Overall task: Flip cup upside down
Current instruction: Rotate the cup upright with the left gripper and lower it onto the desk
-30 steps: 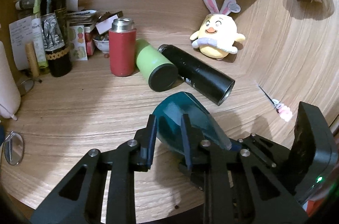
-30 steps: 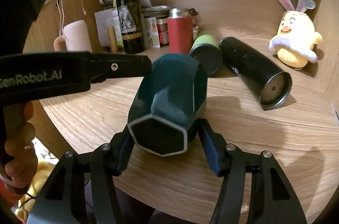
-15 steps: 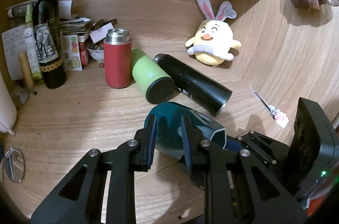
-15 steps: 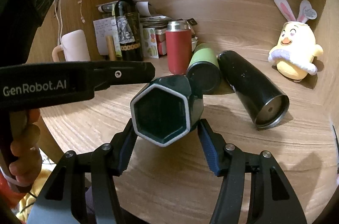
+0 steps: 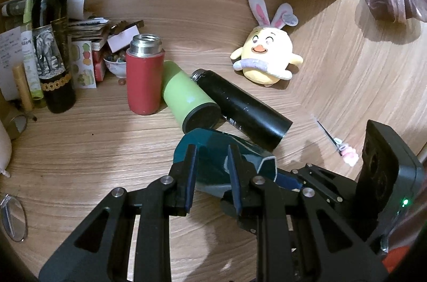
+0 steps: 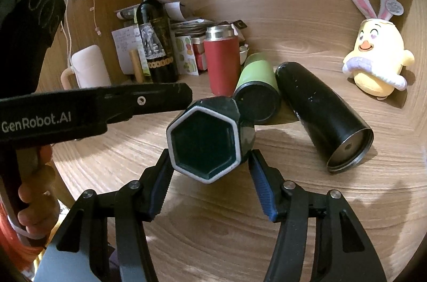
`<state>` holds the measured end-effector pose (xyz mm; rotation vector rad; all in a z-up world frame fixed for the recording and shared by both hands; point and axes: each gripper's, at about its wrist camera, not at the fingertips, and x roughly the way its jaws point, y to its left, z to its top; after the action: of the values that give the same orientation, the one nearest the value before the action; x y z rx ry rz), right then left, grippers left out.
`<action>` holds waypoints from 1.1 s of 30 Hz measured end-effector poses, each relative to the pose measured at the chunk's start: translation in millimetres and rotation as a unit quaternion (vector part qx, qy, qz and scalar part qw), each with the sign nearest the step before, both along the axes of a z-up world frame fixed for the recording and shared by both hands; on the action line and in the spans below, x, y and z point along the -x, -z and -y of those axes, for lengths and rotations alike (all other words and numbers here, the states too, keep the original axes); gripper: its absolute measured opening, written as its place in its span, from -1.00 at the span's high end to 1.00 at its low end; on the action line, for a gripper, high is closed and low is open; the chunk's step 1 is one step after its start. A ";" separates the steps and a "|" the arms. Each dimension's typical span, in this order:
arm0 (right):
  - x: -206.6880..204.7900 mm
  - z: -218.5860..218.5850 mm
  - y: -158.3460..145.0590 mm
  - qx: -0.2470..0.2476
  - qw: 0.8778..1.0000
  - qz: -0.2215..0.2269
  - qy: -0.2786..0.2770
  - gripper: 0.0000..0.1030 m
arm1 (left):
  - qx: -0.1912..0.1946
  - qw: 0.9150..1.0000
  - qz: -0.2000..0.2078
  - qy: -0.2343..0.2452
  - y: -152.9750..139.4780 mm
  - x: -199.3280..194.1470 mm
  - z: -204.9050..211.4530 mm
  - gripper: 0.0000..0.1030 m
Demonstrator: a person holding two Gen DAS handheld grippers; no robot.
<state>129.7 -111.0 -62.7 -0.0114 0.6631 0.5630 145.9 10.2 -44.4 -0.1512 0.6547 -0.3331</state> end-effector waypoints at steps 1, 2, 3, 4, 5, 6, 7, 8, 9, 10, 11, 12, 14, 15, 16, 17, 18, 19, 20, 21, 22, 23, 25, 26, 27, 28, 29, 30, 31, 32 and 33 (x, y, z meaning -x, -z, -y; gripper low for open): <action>0.1 0.5 -1.2 -0.002 1.000 0.000 0.001 -0.03 | 0.003 1.000 -0.001 0.002 -0.2 -0.3 -0.3 0.56; 0.3 0.5 -2.1 -0.004 1.000 0.000 0.002 -0.03 | 0.006 1.000 -0.002 0.004 -0.5 -0.8 -0.8 0.56; 0.7 0.8 -3.1 -0.004 1.000 0.001 0.002 -0.02 | 0.012 1.000 -0.004 0.008 -0.9 -1.2 -1.6 0.56; 0.9 0.8 -4.0 -0.004 1.000 0.002 0.002 -0.01 | 0.017 1.000 -0.006 0.011 -1.2 -2.0 -2.7 0.56; 1.3 0.8 -4.6 -0.005 1.000 0.002 0.003 -0.01 | 0.020 1.000 -0.008 0.012 -1.3 -2.4 -3.0 0.56; 1.5 0.6 -5.2 -0.005 1.000 0.003 0.003 -0.01 | 0.022 1.000 -0.008 0.013 -1.3 -2.5 -3.3 0.56; 1.6 0.8 -5.7 -0.005 1.000 0.003 0.004 0.00 | 0.022 1.000 -0.008 0.013 -1.4 -2.7 -3.2 0.56; 1.8 1.4 -6.5 -0.008 1.000 0.003 0.005 0.00 | 0.021 1.000 -0.008 0.013 -1.5 -2.7 -3.0 0.56; 2.3 1.8 -7.6 -0.009 1.000 0.002 0.001 0.01 | 0.020 1.000 -0.006 0.012 -1.8 -2.4 -3.1 0.56; 2.6 1.7 -8.6 -0.010 1.000 0.003 0.001 0.01 | 0.019 1.000 -0.006 0.012 -2.1 -2.0 -3.4 0.56; 2.7 1.6 -9.1 -0.011 1.000 0.004 0.001 0.01 | 0.020 1.000 -0.005 0.012 -2.5 -1.7 -3.6 0.56; 2.8 1.4 -9.0 -0.011 1.000 0.005 0.001 0.01 | 0.019 1.000 -0.005 0.012 -2.7 -1.7 -4.0 0.56; 2.7 0.6 -9.2 -0.011 1.000 0.009 0.001 0.01 | 0.019 1.000 -0.004 0.010 -3.3 -1.9 -4.8 0.56; 1.9 0.5 -9.6 -0.011 1.000 0.008 0.002 0.01 | 0.019 1.000 -0.004 0.009 -3.6 -2.3 -5.5 0.56; 0.6 0.3 -10.0 -0.014 1.000 0.008 0.000 0.01 | 0.018 1.000 -0.003 0.008 -3.9 -2.7 -6.3 0.56; -0.7 0.2 -10.3 -0.016 1.000 0.008 -0.002 0.01 | 0.017 1.000 -0.002 0.007 -4.1 -3.4 -7.0 0.56; -2.1 -0.5 -10.8 -0.017 1.000 0.006 -0.004 0.01 | 0.018 1.000 -0.002 0.006 -4.3 -3.9 -7.9 0.56; -3.6 -1.1 -11.3 -0.017 1.000 0.006 -0.005 0.01 | 0.018 1.000 -0.001 0.004 -4.4 -4.7 -8.9 0.56; -5.1 -2.1 -12.0 -0.015 1.000 0.007 -0.007 0.02 | 0.018 1.000 -0.001 0.003 -4.5 -5.6 -9.6 0.56; -6.2 -2.7 -12.3 -0.014 1.000 0.008 -0.008 0.02 | 0.018 1.000 -0.001 0.002 -4.7 -6.9 -10.6 0.56; -7.6 -3.9 -12.8 -0.012 1.000 0.009 -0.009 0.02 | 0.019 1.000 -0.001 0.000 -5.1 -8.1 -11.7 0.56; -8.8 -5.1 -13.3 -0.009 1.000 0.011 -0.011 0.02 | 0.019 1.000 -0.001 -0.002 -5.3 -9.1 -12.7 0.56; -10.8 -7.4 -13.9 -0.007 1.000 0.013 -0.013 0.02 | 0.020 1.000 0.000 -0.005 -5.7 -11.2 -15.2 0.56; -11.9 -8.3 -14.2 -0.006 1.000 0.014 -0.014 0.02 | 0.020 1.000 0.000 -0.006 -5.8 -12.1 -16.3 0.57; -13.0 -9.0 -14.7 -0.005 1.000 0.014 -0.014 0.02 | 0.021 1.000 0.000 -0.007 -5.8 -12.7 -17.7 0.58; -13.9 -9.3 -14.9 -0.007 1.000 0.013 -0.013 0.02 | 0.022 1.000 0.000 -0.008 -5.6 -13.2 -18.6 0.58; -14.4 -9.6 -14.8 -0.009 1.000 0.014 -0.012 0.02 | 0.023 1.000 0.001 -0.009 -5.5 -13.5 -19.7 0.58; -15.1 -10.0 -14.7 -0.009 1.000 0.014 -0.012 0.02 | 0.023 1.000 0.002 -0.011 -5.3 -13.7 -20.5 0.58; -15.7 -10.6 -14.7 -0.010 1.000 0.015 -0.011 0.02 | 0.023 1.000 0.003 -0.013 -5.1 -13.9 -21.1 0.58; -16.1 -11.2 -14.5 -0.010 1.000 0.016 -0.010 0.02 | 0.022 1.000 0.005 -0.014 -5.2 -13.9 -21.4 0.58; -16.5 -11.5 -14.4 -0.009 1.000 0.017 -0.011 0.02 | 0.020 1.000 0.006 -0.015 -5.2 -14.1 -21.5 0.58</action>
<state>146.2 -99.5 -48.3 -0.0102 0.6256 0.5884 160.0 31.7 -39.3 -0.1976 0.6335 -0.3183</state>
